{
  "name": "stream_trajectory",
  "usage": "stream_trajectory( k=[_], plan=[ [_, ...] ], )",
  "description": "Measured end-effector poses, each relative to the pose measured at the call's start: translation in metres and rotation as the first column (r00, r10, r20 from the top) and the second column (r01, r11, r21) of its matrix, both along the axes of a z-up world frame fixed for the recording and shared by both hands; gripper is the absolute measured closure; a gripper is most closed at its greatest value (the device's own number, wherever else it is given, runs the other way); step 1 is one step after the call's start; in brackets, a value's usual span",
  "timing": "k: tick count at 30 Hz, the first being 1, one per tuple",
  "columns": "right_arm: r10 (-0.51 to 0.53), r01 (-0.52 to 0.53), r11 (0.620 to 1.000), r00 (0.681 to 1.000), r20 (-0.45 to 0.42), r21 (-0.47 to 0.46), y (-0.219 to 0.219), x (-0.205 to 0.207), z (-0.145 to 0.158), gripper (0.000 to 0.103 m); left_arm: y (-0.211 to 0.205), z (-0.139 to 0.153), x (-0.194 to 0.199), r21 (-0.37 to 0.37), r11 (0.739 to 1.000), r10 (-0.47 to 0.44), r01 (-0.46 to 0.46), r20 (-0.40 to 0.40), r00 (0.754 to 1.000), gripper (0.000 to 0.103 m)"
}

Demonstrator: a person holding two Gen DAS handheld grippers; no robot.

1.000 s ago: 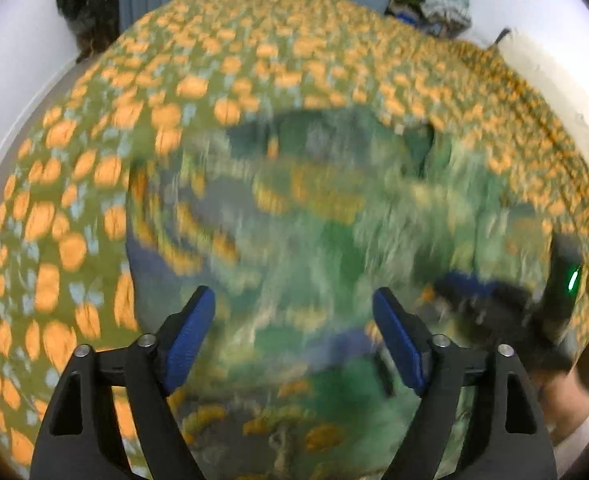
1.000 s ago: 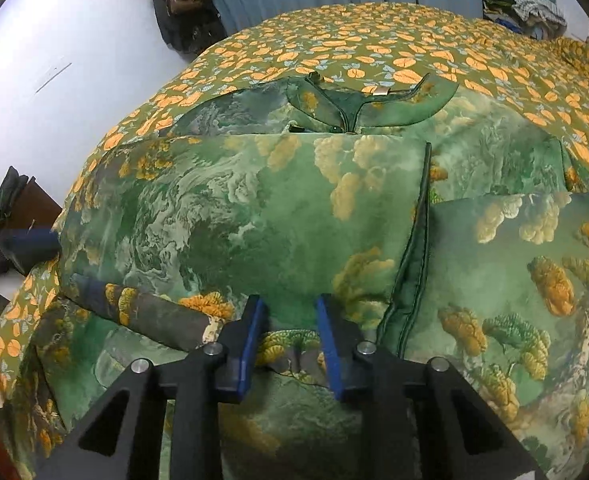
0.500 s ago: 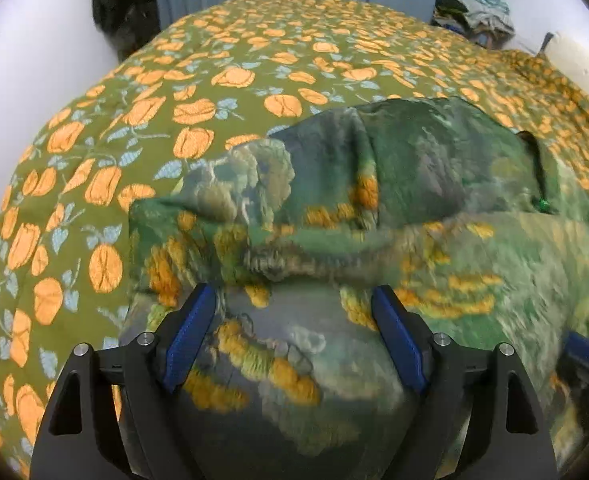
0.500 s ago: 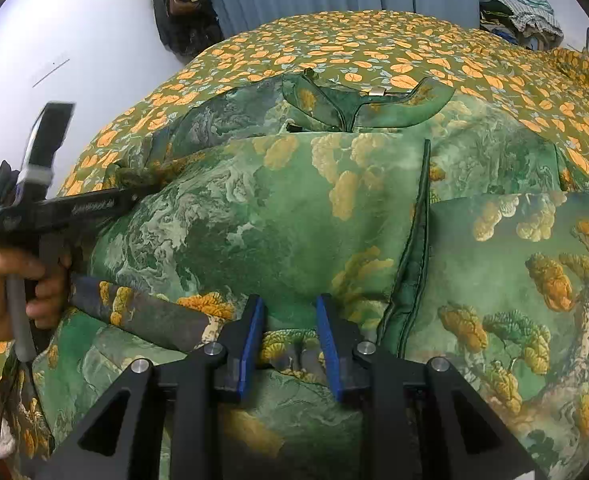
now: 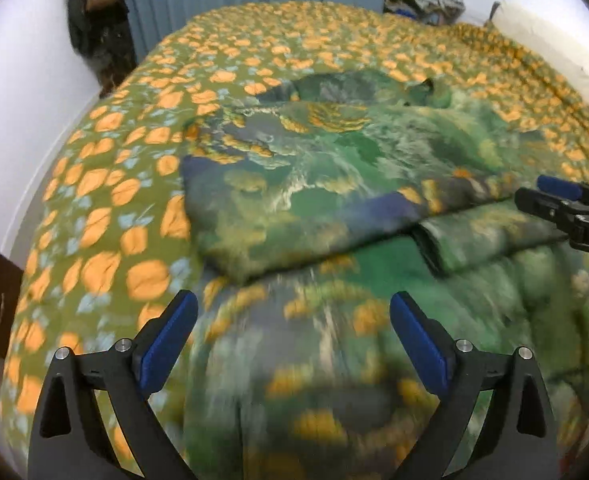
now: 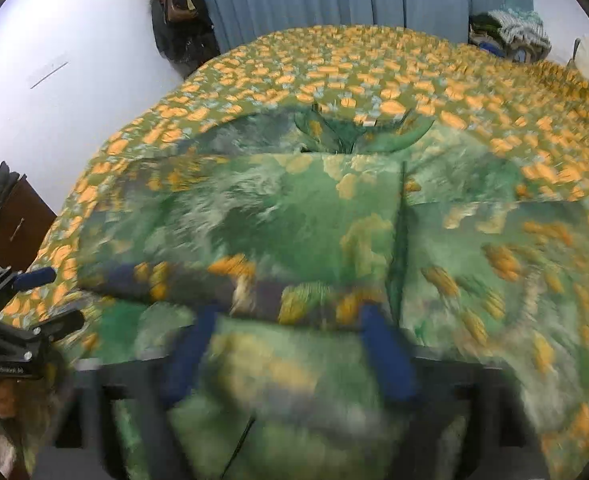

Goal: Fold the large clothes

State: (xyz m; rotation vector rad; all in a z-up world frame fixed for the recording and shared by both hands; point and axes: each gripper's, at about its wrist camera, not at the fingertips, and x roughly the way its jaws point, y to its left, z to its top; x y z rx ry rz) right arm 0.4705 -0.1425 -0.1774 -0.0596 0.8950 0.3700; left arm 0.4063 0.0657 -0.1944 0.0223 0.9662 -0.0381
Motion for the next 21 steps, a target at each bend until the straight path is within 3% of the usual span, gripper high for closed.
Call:
stream_trajectory(
  k=[4,9,15,18,21],
  plan=[
    [-0.037,0.047,0.992,0.996,0.087,-0.117,-0.011,-0.041,0.027,0.015,0.010,0.019,-0.030,-0.009,1.000,0.021,-0.021,0.022,1.000,0.005],
    [-0.066,0.098,0.971,0.987,0.149,-0.217,-0.034,-0.068,0.045,0.015,0.022,0.018,-0.062,-0.005,0.999,0.050,-0.050,0.005,0.999,0.005],
    [-0.073,0.122,0.953,0.981,0.180,-0.279,-0.052,-0.091,0.052,0.015,0.034,0.004,-0.092,-0.035,0.997,0.072,-0.074,-0.046,0.996,0.005],
    [-0.077,0.124,0.953,0.981,0.175,-0.278,-0.073,-0.105,0.052,0.015,0.041,-0.003,-0.099,-0.100,0.992,0.064,-0.073,-0.085,0.994,0.005],
    [-0.097,0.122,0.963,0.989,0.114,-0.239,-0.118,-0.125,0.044,0.015,0.049,-0.015,-0.106,-0.169,0.984,0.042,-0.065,-0.137,0.990,0.005]
  ],
)
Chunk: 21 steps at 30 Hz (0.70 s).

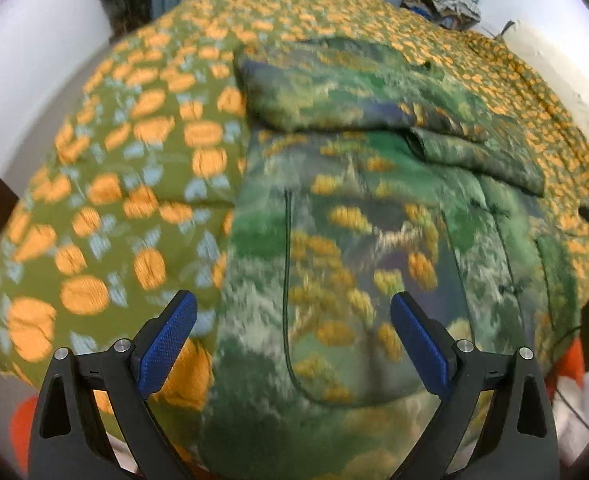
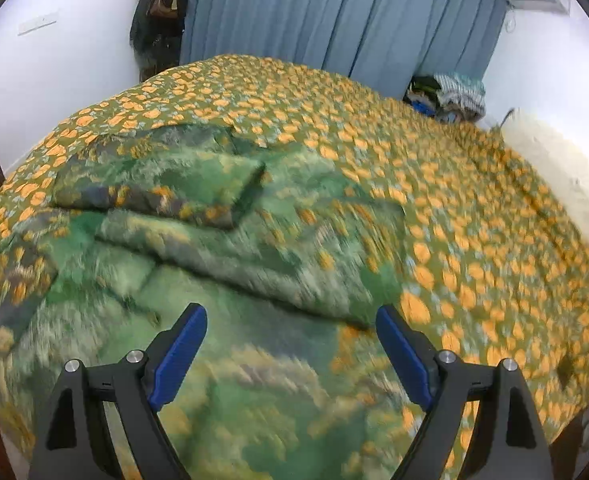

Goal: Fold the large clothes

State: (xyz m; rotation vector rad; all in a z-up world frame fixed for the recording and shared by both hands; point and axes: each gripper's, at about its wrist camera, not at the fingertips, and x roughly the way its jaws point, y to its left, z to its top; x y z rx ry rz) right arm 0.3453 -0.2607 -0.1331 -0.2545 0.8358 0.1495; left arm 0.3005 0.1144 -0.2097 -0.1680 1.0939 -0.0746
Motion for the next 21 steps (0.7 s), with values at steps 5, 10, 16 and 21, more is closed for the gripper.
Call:
stream_trajectory(
  k=[5,10,16,21],
  plan=[
    [-0.082,0.097,0.992,0.982,-0.169,0.080,-0.097,-0.027,-0.036,0.015,0.002,-0.019,-0.012,-0.110,0.993,-0.043,0.038,-0.040,0.998,0.005],
    [-0.068,0.168,0.949,0.936,-0.346,0.267,-0.161,-0.054,-0.080,0.015,-0.010,-0.033,-0.016,-0.122,0.989,-0.099,0.088,-0.086,0.991,0.003],
    [0.094,0.133,0.875,0.896,-0.433,0.465,-0.145,-0.060,-0.118,0.014,-0.022,-0.046,-0.014,-0.060,0.986,-0.166,0.157,-0.197,0.966,0.000],
    [0.168,0.056,0.889,0.883,-0.437,0.454,-0.116,-0.060,-0.104,0.072,-0.023,-0.039,-0.021,-0.070,0.981,-0.192,0.180,-0.245,0.950,0.029]
  ],
)
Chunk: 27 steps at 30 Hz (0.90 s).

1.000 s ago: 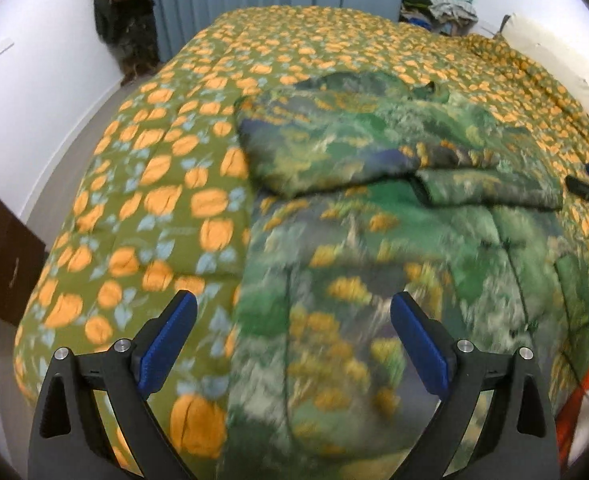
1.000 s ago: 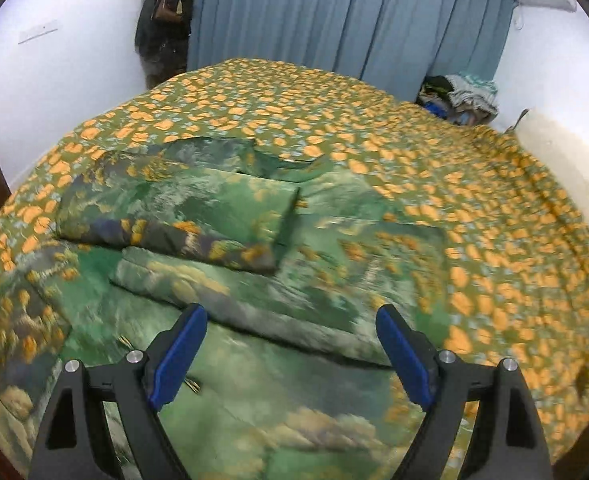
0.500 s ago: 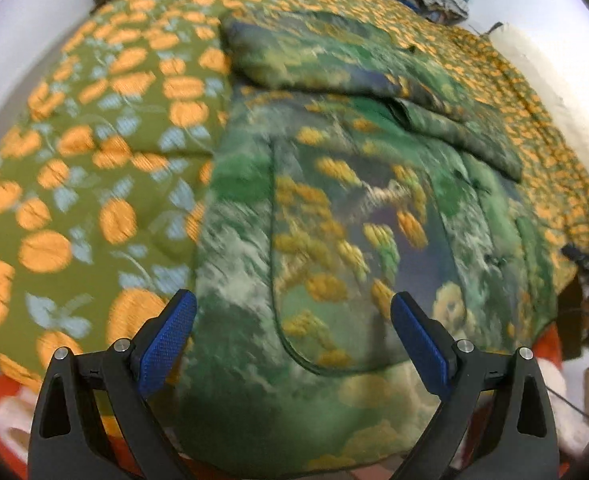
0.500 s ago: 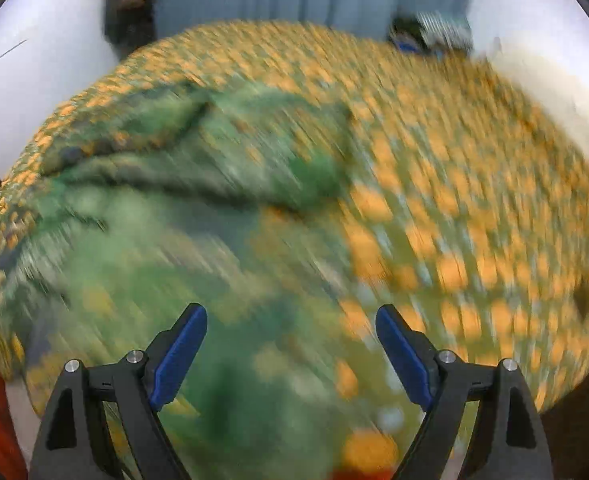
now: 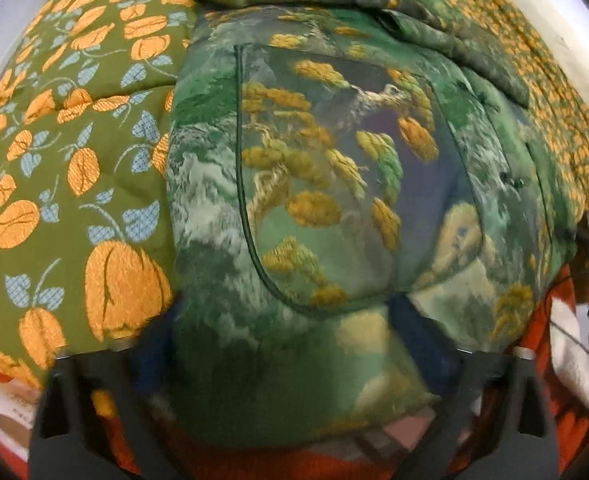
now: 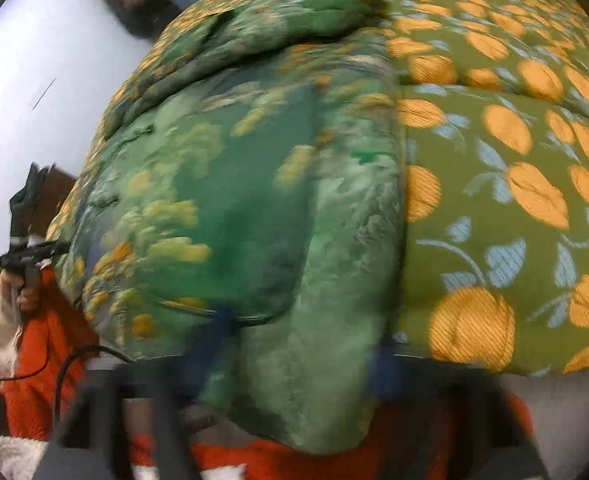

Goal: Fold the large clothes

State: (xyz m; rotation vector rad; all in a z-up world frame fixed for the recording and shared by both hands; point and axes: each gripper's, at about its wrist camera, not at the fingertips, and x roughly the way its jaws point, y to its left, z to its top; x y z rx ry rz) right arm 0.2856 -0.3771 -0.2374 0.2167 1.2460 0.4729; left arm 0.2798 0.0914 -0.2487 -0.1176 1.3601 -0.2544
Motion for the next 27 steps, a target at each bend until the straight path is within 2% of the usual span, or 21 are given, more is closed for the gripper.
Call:
stream_trajectory(
  k=[1,2,3,4,6,10,14,21,24,27],
  plan=[
    [0.009,-0.009,1.000,1.000,0.006,0.007,0.003,0.001,0.010,0.082,0.002,0.003,-0.003,-0.003,1.000,-0.003,0.003,-0.002,1.000,0.044],
    [0.012,-0.012,1.000,1.000,0.011,0.019,0.004,0.002,0.016,0.084,0.004,0.007,-0.006,-0.007,1.000,0.002,-0.002,-0.004,1.000,0.054],
    [0.011,-0.011,0.999,1.000,0.018,0.035,0.006,0.003,0.027,0.085,0.008,0.011,-0.008,-0.016,1.000,0.018,-0.018,-0.008,1.000,0.071],
    [0.009,-0.010,0.999,1.000,0.028,0.046,0.007,0.004,0.037,0.086,0.011,0.014,-0.009,-0.030,0.999,0.029,-0.030,-0.011,1.000,0.081],
    [0.008,-0.012,0.997,0.998,0.055,0.070,0.009,0.005,0.056,0.087,0.020,0.024,-0.010,-0.091,0.994,0.063,-0.064,-0.013,0.998,0.087],
    [0.008,-0.017,0.994,0.996,0.088,0.105,0.006,-0.001,0.087,0.087,0.025,0.050,-0.024,-0.121,0.992,0.047,-0.045,0.018,0.999,0.089],
    [0.028,-0.037,0.989,0.998,0.064,0.143,-0.008,-0.012,0.103,0.088,0.027,0.067,-0.055,-0.088,0.996,-0.005,0.006,0.018,1.000,0.089],
    [0.070,-0.054,0.970,0.996,-0.061,0.239,-0.006,-0.067,0.108,0.089,0.056,0.087,-0.124,-0.077,0.997,-0.030,0.023,-0.086,0.996,0.089],
    [0.067,-0.045,0.952,0.996,-0.060,0.303,-0.009,-0.074,0.123,0.089,0.074,0.111,-0.134,-0.156,0.988,-0.006,-0.010,-0.103,0.995,0.089],
    [0.007,-0.002,0.929,1.000,-0.013,0.369,-0.014,-0.055,0.144,0.089,0.098,0.139,-0.116,-0.251,0.966,0.057,-0.066,-0.046,0.997,0.090]
  ],
)
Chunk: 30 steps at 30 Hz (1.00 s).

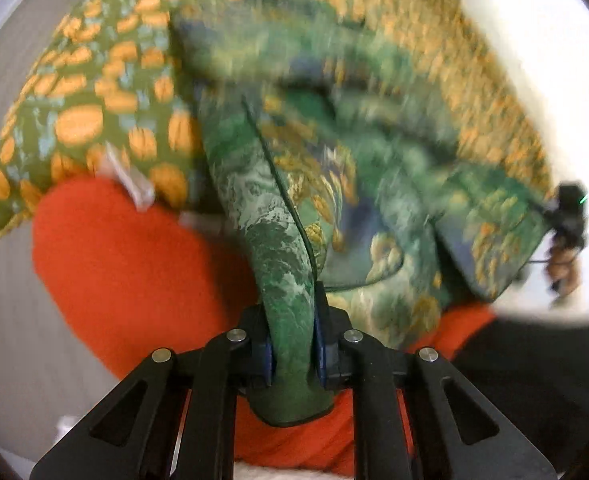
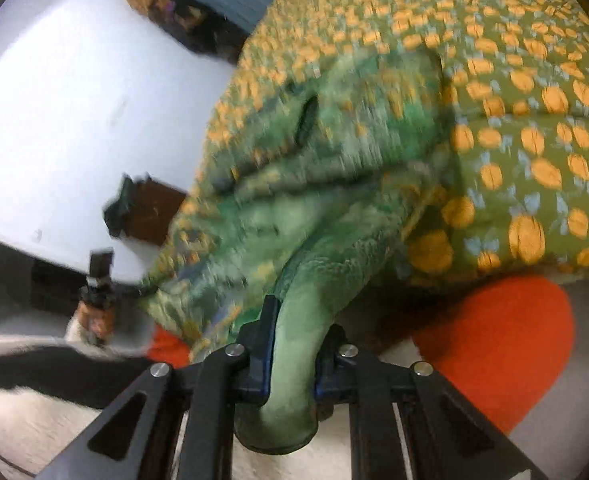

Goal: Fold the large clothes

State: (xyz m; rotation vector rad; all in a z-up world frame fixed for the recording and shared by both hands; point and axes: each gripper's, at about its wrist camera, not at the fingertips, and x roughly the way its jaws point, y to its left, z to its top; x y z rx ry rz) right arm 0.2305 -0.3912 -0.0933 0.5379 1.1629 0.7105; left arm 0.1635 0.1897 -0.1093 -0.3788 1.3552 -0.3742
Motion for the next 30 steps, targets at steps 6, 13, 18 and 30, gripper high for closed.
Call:
stream_trajectory(
  k=[6,13,18,30],
  plan=[
    [-0.150,0.139,0.985,0.983,0.110,0.098,0.006,0.102,0.013,0.089,0.022,0.020,0.098,-0.107,0.984,0.154,-0.140,0.139,0.978,0.089],
    [-0.272,0.270,0.962,0.958,0.087,0.028,0.030,0.228,-0.054,0.089,0.016,-0.033,0.219,-0.100,0.964,0.261,-0.248,0.146,0.954,0.085],
    [-0.382,0.382,0.924,0.924,-0.022,0.024,0.033,0.251,-0.114,0.082,0.003,-0.066,0.244,-0.069,0.950,0.308,-0.304,0.067,0.949,0.059],
    [-0.395,0.384,0.913,0.916,0.070,0.136,0.010,0.251,-0.070,0.012,0.052,0.006,0.207,-0.257,0.929,0.327,-0.266,0.231,0.916,0.003]
  ],
)
